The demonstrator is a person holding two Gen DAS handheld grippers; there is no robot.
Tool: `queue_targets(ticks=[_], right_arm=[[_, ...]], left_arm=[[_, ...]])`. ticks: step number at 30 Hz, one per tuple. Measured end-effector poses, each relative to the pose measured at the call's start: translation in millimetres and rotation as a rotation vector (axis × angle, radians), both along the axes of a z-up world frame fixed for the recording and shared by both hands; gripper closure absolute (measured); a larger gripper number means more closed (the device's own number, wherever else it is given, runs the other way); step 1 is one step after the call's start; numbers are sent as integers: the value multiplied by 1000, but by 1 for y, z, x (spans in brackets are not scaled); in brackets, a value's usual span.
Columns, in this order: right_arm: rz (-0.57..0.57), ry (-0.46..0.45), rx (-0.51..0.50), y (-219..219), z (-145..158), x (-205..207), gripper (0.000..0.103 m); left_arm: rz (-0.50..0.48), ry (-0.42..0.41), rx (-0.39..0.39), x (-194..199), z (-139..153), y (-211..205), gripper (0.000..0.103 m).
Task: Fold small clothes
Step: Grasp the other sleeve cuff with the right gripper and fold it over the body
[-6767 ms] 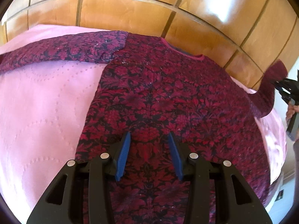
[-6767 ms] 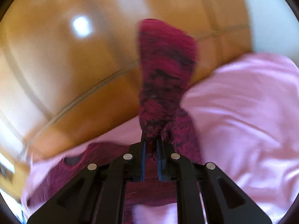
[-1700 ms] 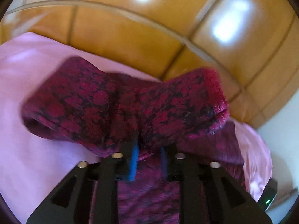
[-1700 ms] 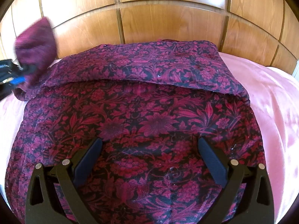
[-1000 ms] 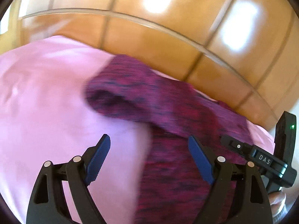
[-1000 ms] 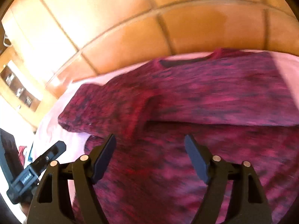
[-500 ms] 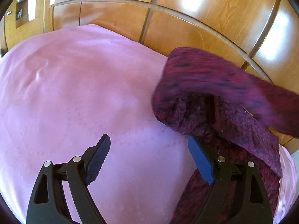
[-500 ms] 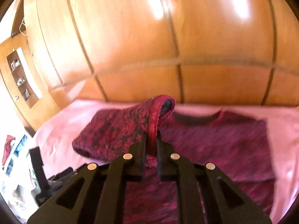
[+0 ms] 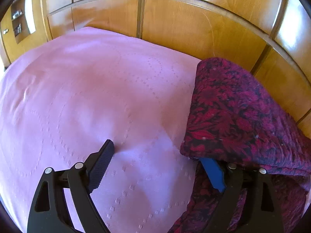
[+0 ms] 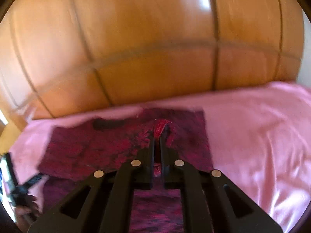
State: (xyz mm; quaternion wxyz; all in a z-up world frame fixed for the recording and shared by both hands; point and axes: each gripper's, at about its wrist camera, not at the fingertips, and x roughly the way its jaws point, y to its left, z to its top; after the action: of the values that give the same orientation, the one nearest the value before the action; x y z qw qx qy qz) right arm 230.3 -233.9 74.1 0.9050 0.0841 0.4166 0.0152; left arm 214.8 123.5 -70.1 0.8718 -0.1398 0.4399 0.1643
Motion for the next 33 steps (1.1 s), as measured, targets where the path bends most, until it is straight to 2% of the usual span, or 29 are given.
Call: queue_targets(ticks=[3, 5, 9, 14, 16, 17, 18, 21, 23, 25, 28, 30, 33], right_arm=[[-41, 97, -18, -5, -43, 7, 100], [-51, 95, -32, -7, -54, 5, 100], [-64, 96, -11, -9, -47, 2, 100], [-61, 95, 0, -18, -35, -8, 99], [-52, 84, -14, -15, -28, -13, 95], [-59, 69, -23, -15, -24, -15, 84], [-60, 54, -32, -13, -20, -14, 82], [-38, -8, -53, -8, -4, -20, 82], [1, -31, -57, 3, 3, -19, 77], [46, -38, -58, 12, 6, -16, 73], [121, -12, -53, 32, -2, -6, 63], [146, 14, -78, 40, -12, 3, 62], [135, 62, -102, 38, -31, 17, 61]], left_arm=[[-5, 6, 10, 0, -2, -1, 16], [-14, 8, 7, 1, -1, 1, 16], [-63, -3, -70, -11, 5, 14, 17], [-74, -136, -165, -35, 35, 49, 17], [-74, -166, -185, -31, 47, 60, 17], [-77, -177, -188, -27, 52, 64, 17], [-80, -197, -180, -23, 58, 64, 17], [-141, -238, -154, -9, 69, 49, 24], [-179, -251, -133, 2, 73, 39, 30], [-246, -262, -114, 18, 76, 26, 32], [-318, -244, -97, 42, 72, 3, 36], [-373, -218, -92, 60, 67, -11, 40], [-428, -187, -90, 82, 57, -25, 41]])
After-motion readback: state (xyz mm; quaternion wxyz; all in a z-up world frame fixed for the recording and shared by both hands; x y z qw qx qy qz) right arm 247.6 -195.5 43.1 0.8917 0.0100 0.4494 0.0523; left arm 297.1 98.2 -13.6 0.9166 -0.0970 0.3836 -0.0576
